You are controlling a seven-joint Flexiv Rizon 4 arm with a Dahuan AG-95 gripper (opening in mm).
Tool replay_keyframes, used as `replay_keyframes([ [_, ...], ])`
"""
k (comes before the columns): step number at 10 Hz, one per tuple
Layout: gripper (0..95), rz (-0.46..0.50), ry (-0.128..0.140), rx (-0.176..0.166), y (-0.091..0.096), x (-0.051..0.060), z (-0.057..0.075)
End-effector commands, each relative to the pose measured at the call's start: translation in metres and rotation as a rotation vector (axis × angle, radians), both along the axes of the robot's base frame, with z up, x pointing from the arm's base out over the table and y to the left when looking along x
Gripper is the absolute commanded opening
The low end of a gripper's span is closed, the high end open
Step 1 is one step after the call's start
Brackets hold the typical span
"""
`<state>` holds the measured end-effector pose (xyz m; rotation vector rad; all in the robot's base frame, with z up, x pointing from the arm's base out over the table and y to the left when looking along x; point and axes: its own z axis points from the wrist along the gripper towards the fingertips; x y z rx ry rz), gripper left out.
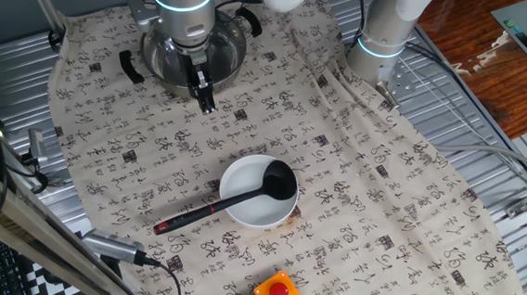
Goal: Scoop water with a large spoon from one bowl to another
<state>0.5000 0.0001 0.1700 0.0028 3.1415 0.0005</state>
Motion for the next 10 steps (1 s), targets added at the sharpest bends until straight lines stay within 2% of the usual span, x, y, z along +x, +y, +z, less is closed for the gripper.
replay_keyframes([
  [1,0.0,0.185,-0.023,0.025,-0.0001,0.0,0.0],
  [3,0.0,0.19,-0.017,0.011,-0.0001,0.0,0.0],
  [10,0.0,0.189,-0.017,0.013,-0.0001,-0.0001,0.0],
])
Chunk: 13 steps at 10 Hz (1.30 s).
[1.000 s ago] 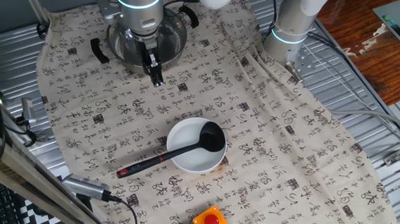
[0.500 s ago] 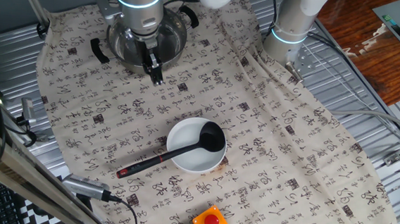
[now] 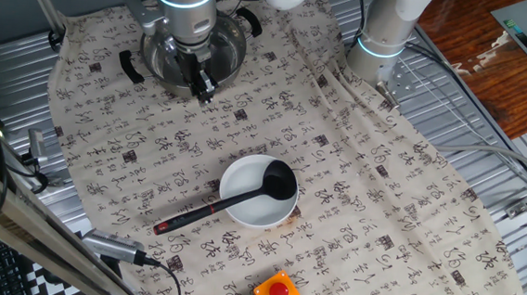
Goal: Scoop water with a large spoon from one bowl to another
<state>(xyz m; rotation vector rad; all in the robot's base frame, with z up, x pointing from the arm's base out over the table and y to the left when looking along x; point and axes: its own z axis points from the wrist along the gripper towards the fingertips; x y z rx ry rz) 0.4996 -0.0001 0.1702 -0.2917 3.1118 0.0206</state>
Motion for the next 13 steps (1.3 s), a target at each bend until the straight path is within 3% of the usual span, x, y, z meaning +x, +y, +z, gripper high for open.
replay_keyframes([
  [1,0.0,-0.002,-0.001,0.001,0.0001,0.0004,-0.0002],
  [8,0.0,-0.025,-0.002,0.0,0.0001,0.0002,-0.0004],
  [11,0.0,0.054,-0.004,-0.001,0.0,-0.0018,-0.0011],
  [13,0.0,0.04,-0.003,-0.001,-0.0001,-0.0038,-0.0019],
])
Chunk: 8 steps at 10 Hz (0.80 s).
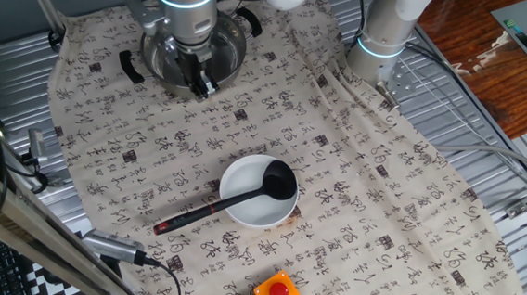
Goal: Scoop water with a large spoon from one bowl to another
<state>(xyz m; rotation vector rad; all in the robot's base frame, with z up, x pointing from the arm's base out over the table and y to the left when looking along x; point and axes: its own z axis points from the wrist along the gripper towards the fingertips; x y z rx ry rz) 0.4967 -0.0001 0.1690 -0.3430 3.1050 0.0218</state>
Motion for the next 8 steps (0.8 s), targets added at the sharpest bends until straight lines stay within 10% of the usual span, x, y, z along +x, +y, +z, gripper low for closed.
replay_keyframes([
  [1,0.0,0.007,-0.001,-0.002,0.0,-0.001,-0.001],
  [6,0.0,0.007,0.015,-0.005,0.0,-0.003,-0.002],
  [8,0.0,-0.011,0.038,0.006,0.002,0.019,0.005],
])
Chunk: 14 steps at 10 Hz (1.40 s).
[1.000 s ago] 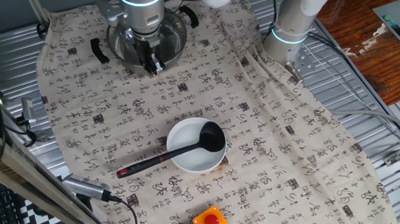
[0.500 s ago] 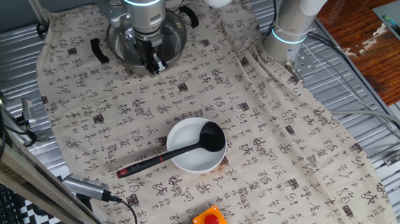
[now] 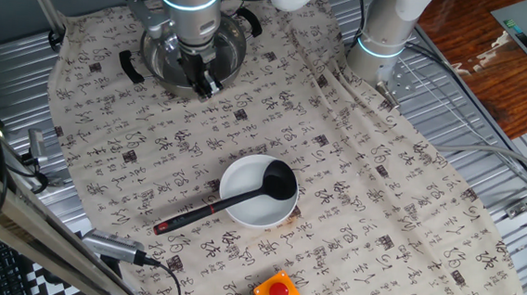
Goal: Scoop water with a large spoon from one bowl to another
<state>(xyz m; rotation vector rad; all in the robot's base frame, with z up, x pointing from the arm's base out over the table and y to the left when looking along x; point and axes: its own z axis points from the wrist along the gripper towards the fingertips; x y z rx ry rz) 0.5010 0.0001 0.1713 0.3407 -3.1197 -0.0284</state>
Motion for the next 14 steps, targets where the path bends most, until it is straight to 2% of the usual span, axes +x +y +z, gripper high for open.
replay_keyframes([
  [1,0.0,-0.009,0.022,0.004,0.002,0.025,0.004],
  [2,0.0,-0.011,0.032,0.001,0.004,0.038,0.005],
  [3,0.0,-0.007,0.036,0.001,0.005,0.046,0.004],
  [5,0.0,0.012,0.036,0.0,0.005,0.051,0.0],
  [9,0.0,0.039,0.036,0.001,0.004,0.049,-0.002],
  [13,0.0,0.162,0.033,0.017,0.002,0.048,-0.002],
  [14,0.0,0.162,0.03,0.017,0.002,0.048,-0.002],
])
